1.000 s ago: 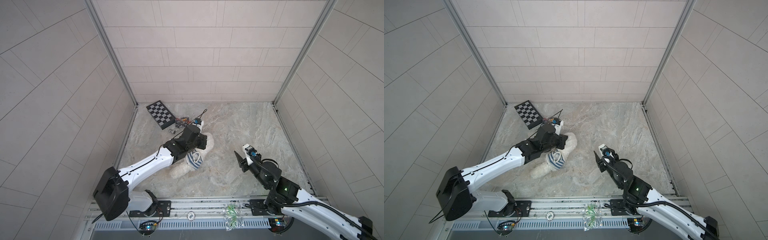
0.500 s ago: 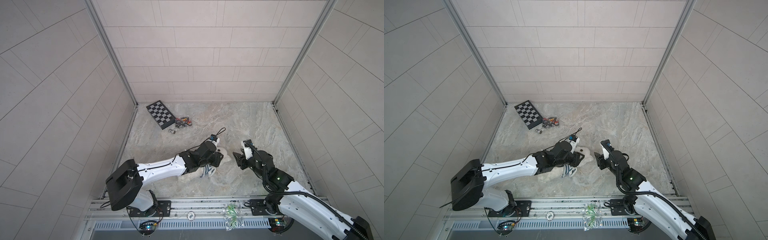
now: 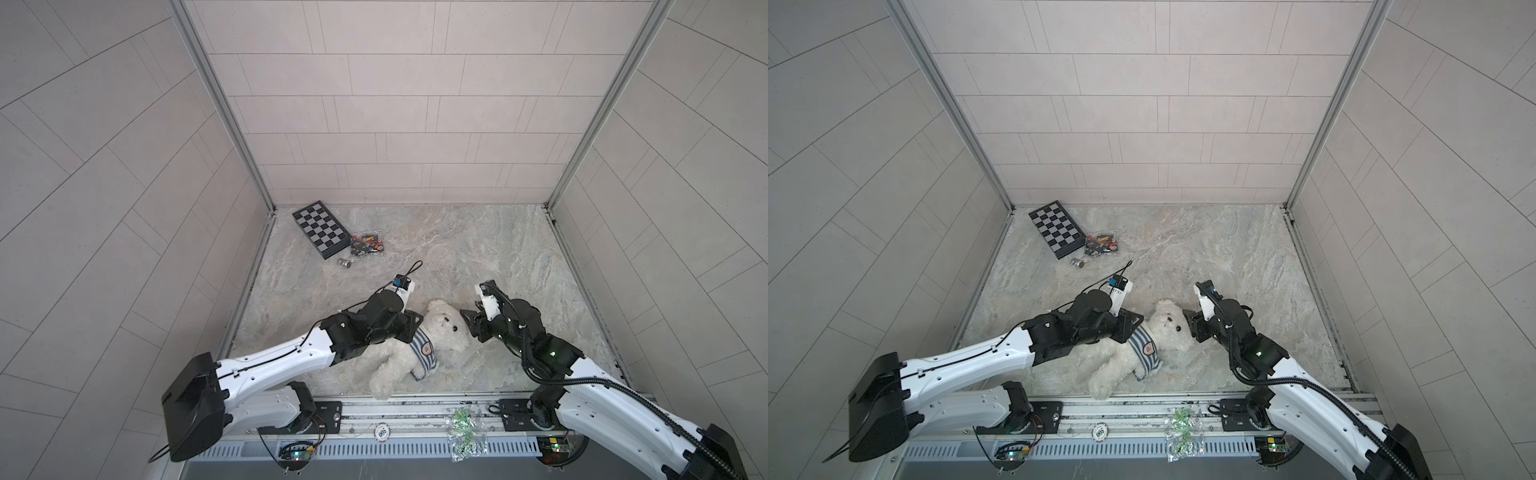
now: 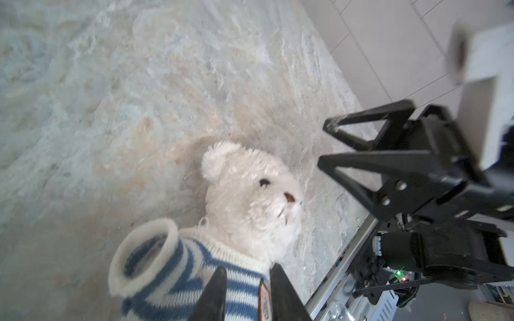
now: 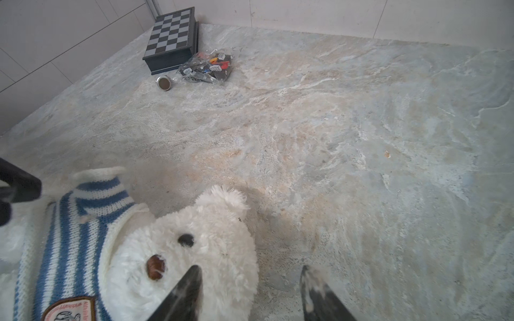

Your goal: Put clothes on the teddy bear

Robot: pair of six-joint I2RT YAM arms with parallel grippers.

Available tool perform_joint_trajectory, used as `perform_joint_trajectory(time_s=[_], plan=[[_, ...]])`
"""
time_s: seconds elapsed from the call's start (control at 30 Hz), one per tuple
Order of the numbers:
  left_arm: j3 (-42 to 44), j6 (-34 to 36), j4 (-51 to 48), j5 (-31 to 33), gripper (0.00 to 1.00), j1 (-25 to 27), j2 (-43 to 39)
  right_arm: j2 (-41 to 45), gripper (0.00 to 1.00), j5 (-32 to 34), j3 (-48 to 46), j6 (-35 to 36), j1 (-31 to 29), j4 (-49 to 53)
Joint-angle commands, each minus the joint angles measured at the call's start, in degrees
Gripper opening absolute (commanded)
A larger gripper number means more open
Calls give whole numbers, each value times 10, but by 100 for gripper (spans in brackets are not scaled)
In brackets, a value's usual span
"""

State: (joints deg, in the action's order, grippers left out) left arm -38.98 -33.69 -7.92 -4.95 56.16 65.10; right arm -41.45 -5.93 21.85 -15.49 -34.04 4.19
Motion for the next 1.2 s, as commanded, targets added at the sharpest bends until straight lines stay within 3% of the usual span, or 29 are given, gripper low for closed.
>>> perform_joint_trajectory(time_s=[0.0,0.43,0.67,0.87,1.03,1.17], plan=[[33,-8,-27,-5,27,3,-19,-7,60,-48,26,-9,3,-1],[88,-14,33,-25,26,14,27,-87,70,-151,61,16,-2,8],[107,-25,58,-35,24,14,30,-133,69,-143,70,21,-28,-19],[114,-32,65,-33,23,14,23,-186,64,-115,98,45,-52,-1],[113,-34,65,-28,23,14,20,-202,51,-80,109,57,-63,20],[112,-35,65,-22,22,13,18,-202,47,-71,110,62,-74,27]])
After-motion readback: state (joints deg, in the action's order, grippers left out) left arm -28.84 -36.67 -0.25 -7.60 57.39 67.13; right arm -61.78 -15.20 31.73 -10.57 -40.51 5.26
